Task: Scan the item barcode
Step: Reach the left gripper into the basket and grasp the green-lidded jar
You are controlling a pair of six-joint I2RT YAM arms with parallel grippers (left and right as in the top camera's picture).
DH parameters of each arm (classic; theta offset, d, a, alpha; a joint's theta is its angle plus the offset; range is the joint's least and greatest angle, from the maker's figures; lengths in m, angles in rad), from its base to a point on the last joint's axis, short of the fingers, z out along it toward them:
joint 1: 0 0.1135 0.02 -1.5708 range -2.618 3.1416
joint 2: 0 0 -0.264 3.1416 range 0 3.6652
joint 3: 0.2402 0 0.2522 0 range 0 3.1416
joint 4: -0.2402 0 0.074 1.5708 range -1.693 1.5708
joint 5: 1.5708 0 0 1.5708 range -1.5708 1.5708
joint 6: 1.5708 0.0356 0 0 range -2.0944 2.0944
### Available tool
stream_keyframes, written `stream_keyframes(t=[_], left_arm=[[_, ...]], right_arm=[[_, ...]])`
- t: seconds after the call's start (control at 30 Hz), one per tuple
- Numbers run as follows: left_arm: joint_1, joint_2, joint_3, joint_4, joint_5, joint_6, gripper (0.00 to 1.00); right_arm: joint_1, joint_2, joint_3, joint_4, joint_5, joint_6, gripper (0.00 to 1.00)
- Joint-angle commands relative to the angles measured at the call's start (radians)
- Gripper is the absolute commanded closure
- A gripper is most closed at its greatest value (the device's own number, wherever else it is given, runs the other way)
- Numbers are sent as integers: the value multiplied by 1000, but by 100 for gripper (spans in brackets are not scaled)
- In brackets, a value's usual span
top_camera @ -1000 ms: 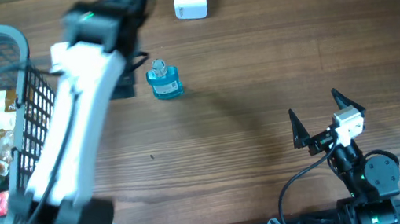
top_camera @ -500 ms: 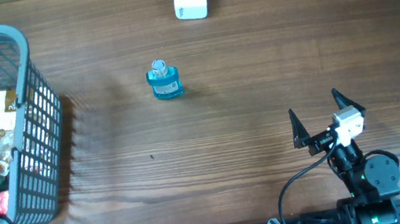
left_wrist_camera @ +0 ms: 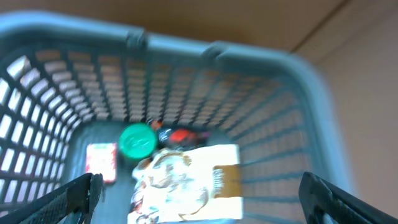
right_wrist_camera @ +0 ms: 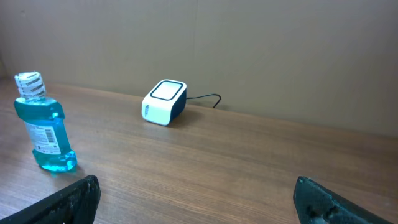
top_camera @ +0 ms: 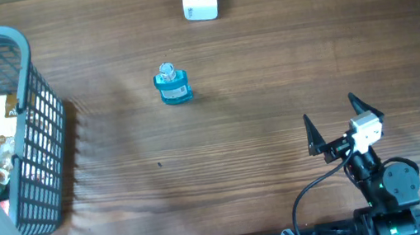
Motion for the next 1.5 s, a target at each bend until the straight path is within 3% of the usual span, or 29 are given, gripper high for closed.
stream_keyframes(t=[0.0, 0.1, 0.13, 0.17, 0.23, 0.33, 0.5, 0.7, 0.8, 1.1, 1.47], left_arm=[[191, 144, -3, -53, 216, 5, 0], [249, 243, -3, -28, 211, 132, 0], [253, 264, -4, -2, 212, 222, 0], [253, 299, -5, 32, 213, 433, 0], [254, 309, -5, 39, 229, 621, 0], [291, 300, -7, 65, 418, 716, 0], [343, 299, -130, 154, 450, 715, 0], [364, 299, -404, 317, 441, 676, 0], [399, 299, -438, 316, 412, 623, 0], [433, 299, -581, 380, 373, 636, 0], [434, 302, -596, 472, 362, 628, 0]], right_arm=[[6, -7, -1, 2, 9, 10, 0], [6, -7, -1, 2, 9, 10, 0], [6, -7, -1, 2, 9, 10, 0], [6, -7, -1, 2, 9, 10, 0], [6, -7, -1, 2, 9, 10, 0], [6, -7, -1, 2, 9, 11, 0], [6, -7, -1, 2, 9, 10, 0], [6, -7, -1, 2, 9, 10, 0], [6, -7, -1, 2, 9, 11, 0], [6, -7, -1, 2, 9, 10, 0], [6, -7, -1, 2, 9, 10, 0]])
